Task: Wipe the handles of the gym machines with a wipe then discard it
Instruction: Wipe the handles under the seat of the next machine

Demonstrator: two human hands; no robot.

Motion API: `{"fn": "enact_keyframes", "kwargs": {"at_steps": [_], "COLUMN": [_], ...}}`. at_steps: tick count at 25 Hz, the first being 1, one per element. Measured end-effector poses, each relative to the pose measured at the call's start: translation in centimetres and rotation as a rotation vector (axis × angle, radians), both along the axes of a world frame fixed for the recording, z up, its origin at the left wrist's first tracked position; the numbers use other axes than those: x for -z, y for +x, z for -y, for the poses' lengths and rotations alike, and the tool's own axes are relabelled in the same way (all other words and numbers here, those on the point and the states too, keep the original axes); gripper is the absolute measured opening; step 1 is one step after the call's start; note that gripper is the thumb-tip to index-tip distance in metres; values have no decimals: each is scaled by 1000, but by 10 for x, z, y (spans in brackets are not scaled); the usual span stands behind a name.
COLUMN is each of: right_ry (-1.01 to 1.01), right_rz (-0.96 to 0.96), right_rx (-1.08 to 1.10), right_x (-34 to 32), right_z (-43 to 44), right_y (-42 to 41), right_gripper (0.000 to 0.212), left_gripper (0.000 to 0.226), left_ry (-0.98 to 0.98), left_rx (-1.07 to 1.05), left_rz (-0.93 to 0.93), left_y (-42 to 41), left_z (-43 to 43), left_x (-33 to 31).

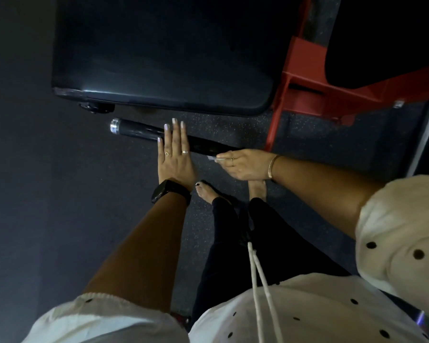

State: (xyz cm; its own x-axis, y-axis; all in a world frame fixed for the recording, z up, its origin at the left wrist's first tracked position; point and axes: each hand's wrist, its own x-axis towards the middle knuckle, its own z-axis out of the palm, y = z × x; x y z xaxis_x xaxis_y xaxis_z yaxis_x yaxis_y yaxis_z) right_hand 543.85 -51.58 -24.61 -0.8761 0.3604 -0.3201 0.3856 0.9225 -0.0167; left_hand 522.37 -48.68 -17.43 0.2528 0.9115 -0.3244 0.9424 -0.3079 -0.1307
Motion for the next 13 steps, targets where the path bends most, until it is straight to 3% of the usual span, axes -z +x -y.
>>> {"fn": "enact_keyframes", "kwargs": {"at_steps": [2, 4, 6, 8, 9, 11, 13], "right_ry": [-41, -95, -299, -541, -550, -553, -712], "right_rz": [15, -15, -413, -833, -942, -914, -759], "right_rx": [-66, 134, 634, 1275, 1466, 1620, 1694], "right_x": [8, 4, -5, -15, -22, -24, -30], "right_z": [20, 34, 38, 29, 23, 8, -1], "right_y": [13, 32, 36, 17, -2, -35, -54], "right_gripper": [41, 39, 34, 30, 33, 41, 39], "left_gripper": [89, 89, 89, 89, 89, 89, 87], "left_ry": [-45, -78, -77, -81, -87, -96, -94], "left_rx": [13, 9, -12, -33, -44, -63, -55], "left_rz": [32, 40, 29, 13, 11, 19, 51], "left_y": [3, 3, 5, 11, 13, 15, 14], "left_z": [7, 9, 10, 11, 11, 12, 11], "left_x": [2, 3, 3, 1, 1, -1, -1]}}
